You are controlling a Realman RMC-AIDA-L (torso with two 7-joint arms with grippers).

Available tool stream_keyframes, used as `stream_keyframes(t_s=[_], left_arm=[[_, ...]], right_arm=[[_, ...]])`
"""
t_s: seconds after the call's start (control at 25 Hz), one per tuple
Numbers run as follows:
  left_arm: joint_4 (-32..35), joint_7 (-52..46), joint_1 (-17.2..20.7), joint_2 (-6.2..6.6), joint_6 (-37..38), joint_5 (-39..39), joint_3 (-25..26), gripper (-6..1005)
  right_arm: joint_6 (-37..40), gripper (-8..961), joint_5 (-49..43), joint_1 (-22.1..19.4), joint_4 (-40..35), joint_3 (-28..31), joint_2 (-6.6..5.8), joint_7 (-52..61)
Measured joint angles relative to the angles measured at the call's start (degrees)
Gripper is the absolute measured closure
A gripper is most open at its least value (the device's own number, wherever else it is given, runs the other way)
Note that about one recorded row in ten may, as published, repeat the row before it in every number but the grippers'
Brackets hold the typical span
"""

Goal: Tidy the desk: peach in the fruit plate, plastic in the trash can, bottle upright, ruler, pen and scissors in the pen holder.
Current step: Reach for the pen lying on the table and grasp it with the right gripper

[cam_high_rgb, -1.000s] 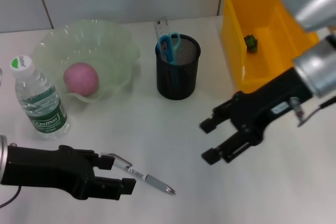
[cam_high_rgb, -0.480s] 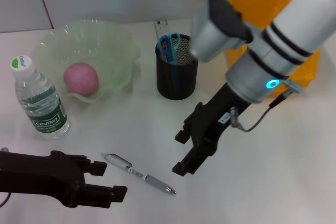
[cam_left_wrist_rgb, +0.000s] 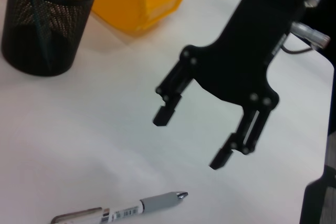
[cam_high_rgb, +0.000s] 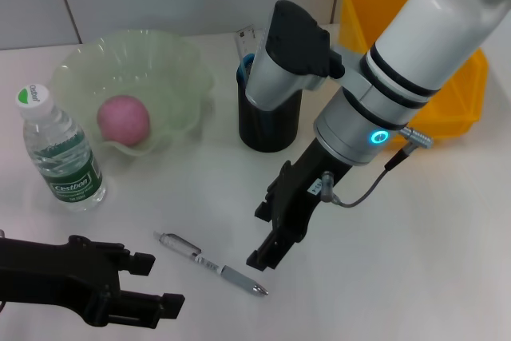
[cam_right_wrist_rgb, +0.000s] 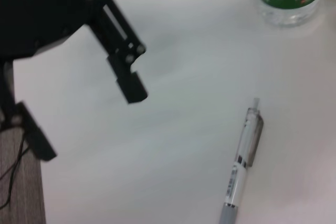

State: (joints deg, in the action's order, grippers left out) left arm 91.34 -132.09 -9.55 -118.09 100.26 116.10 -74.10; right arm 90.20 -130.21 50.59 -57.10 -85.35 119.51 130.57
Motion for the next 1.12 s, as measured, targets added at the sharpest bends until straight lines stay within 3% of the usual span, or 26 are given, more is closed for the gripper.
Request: stream_keyframes(t_s=[0.32, 0.76, 1.12], left_arm=[[-0.14, 2.99, -0.03, -0.04, 2.4, 0.03, 1.59, 213], [-2.3, 5.75, -0.08, -0.12, 3.07, 0.05, 9.38, 214], [-2.4, 5.76, 0.02, -0.1, 4.58, -0.08, 9.96, 214]], right_arm=[[-0.57, 148, 0.42, 0.58, -0.1, -2.09, 0.02, 2.01], [-5.04, 149, 2.67, 0.74, 0.19, -8.17, 0.07, 3.74], [-9.21, 150, 3.45, 1.11, 0.34, -14.28, 0.14, 9.13]])
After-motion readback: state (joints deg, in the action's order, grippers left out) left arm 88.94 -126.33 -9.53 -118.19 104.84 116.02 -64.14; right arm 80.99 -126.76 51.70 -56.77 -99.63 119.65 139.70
